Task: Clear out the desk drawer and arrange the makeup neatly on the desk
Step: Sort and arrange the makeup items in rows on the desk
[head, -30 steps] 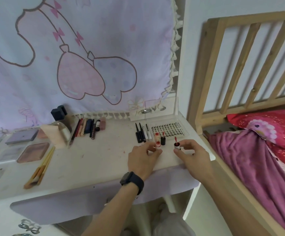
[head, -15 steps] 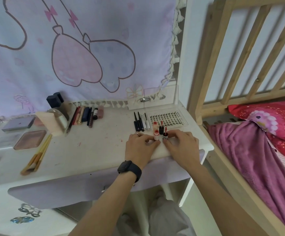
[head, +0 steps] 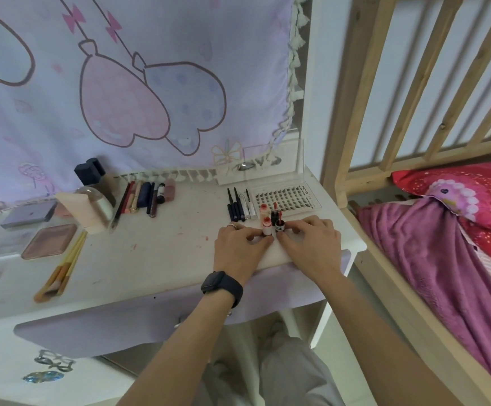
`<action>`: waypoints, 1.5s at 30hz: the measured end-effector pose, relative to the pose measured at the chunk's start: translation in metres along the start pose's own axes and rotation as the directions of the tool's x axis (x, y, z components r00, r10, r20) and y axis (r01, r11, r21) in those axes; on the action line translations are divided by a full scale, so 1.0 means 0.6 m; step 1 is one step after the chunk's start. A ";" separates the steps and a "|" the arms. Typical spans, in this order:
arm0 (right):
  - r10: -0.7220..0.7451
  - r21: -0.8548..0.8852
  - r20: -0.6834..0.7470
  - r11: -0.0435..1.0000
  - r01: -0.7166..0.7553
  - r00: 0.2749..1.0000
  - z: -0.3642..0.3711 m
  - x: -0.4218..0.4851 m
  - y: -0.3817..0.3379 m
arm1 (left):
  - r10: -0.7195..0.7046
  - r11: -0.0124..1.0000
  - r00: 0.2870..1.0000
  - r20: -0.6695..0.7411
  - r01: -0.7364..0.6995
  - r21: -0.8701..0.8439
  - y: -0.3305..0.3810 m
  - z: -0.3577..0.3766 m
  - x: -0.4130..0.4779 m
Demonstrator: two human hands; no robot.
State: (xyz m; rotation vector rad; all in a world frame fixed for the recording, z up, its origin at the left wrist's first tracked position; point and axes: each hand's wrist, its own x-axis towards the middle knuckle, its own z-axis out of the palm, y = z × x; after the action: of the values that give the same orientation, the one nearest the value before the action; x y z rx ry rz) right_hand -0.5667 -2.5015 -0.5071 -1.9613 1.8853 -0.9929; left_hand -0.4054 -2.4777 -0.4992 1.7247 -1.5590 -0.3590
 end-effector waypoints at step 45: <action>-0.637 0.105 0.120 0.771 0.628 0.762 0.133 -0.132 -0.218 | -0.111 0.944 0.989 -0.095 0.135 0.302 -0.211 -0.288 -0.046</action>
State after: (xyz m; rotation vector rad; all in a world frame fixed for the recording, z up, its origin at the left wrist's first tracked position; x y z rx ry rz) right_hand -0.4096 -2.4305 -0.5106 -2.6215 1.0859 -0.9915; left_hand -0.2058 -2.3976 -0.4798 2.0569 -1.5165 -0.1110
